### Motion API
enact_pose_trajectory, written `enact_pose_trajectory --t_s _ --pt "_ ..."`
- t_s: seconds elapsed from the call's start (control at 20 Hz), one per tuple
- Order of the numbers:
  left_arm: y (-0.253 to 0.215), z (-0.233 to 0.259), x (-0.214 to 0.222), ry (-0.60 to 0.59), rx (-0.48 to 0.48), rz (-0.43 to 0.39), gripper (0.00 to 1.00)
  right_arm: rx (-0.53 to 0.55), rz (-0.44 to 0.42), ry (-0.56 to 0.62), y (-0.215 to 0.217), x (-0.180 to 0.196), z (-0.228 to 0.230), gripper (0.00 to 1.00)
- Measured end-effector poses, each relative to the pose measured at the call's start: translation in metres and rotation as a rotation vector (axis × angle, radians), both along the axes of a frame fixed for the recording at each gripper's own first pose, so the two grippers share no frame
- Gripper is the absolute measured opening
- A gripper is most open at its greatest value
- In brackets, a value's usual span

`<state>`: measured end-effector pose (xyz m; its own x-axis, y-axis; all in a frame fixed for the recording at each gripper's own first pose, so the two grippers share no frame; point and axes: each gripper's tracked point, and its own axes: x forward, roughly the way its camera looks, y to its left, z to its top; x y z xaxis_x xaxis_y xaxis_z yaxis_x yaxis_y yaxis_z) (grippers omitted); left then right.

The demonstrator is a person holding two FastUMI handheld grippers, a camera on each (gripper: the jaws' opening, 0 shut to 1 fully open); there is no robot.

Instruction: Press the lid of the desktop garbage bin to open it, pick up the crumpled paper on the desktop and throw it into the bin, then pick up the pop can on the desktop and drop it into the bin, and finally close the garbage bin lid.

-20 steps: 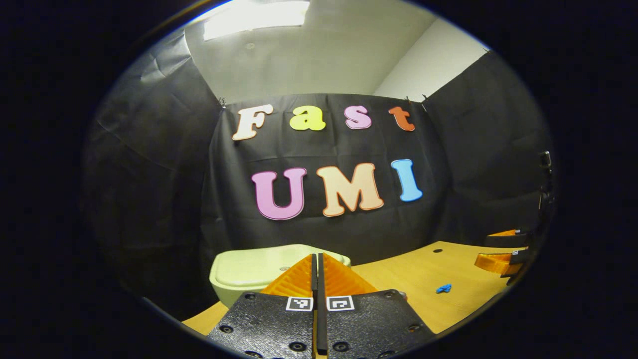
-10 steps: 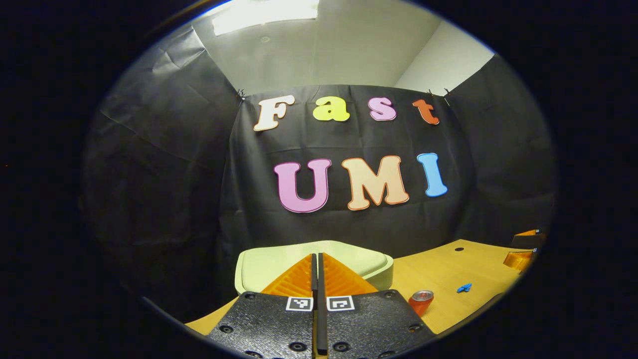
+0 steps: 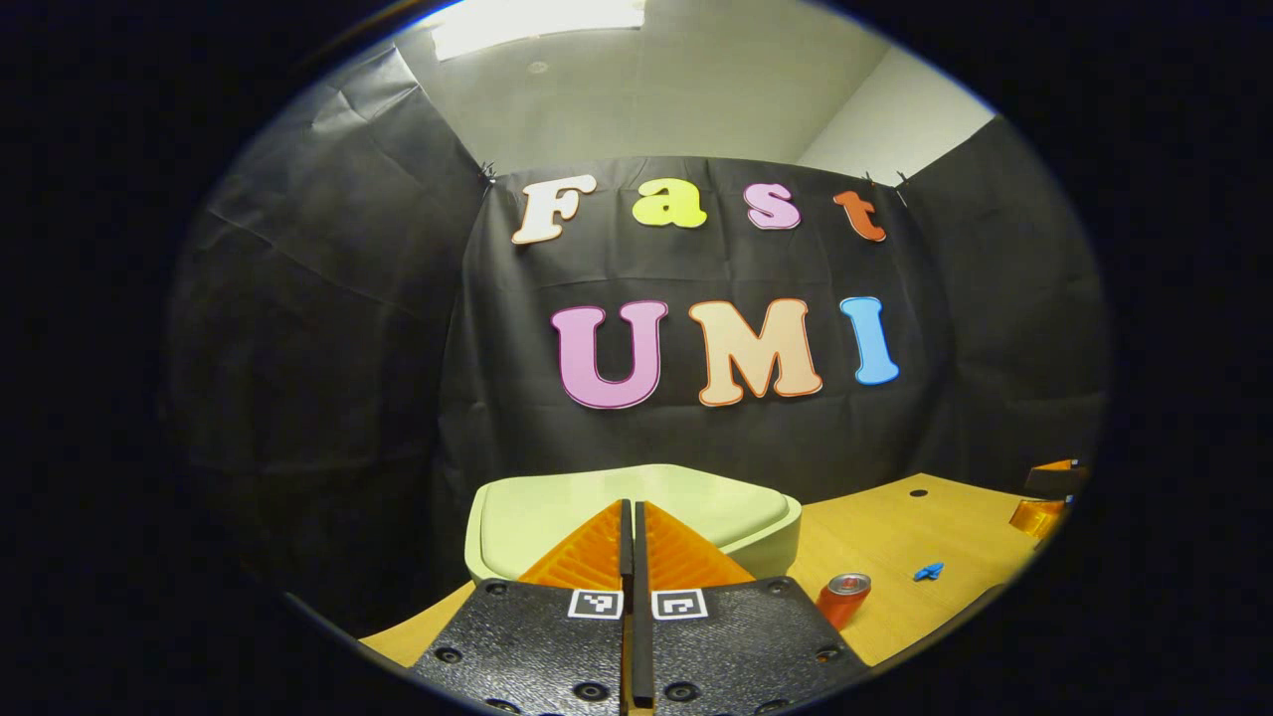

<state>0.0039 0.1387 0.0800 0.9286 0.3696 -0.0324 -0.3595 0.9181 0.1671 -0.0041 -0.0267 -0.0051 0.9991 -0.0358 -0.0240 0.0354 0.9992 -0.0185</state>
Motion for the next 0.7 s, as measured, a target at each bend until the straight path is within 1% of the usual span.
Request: enact_pose_trajectory --t_s 0.3,0.5,0.55,0.6,0.65,0.7 --pt "-0.002 -0.002 -0.002 0.030 0.006 -0.022 0.00 -0.012 0.004 0.000 0.000 0.000 0.000 0.98" --pt "-0.001 0.004 -0.003 0.007 0.003 -0.013 0.00 -0.009 0.003 -0.004 0.000 -0.001 0.001 0.98" --pt "-0.001 0.007 -0.002 0.006 0.011 -0.006 0.00 -0.008 0.001 -0.007 -0.002 -0.001 0.003 0.98" --pt "-0.002 0.009 -0.002 0.002 0.021 -0.005 0.00 -0.006 0.000 -0.008 -0.003 -0.001 0.003 1.00" --pt "-0.001 0.009 0.000 0.005 0.029 0.002 0.00 -0.005 -0.001 -0.009 -0.003 -0.001 0.003 0.98" --pt "-0.002 0.014 0.001 0.003 0.045 0.001 0.00 -0.004 -0.002 -0.011 -0.003 -0.002 0.003 0.98"
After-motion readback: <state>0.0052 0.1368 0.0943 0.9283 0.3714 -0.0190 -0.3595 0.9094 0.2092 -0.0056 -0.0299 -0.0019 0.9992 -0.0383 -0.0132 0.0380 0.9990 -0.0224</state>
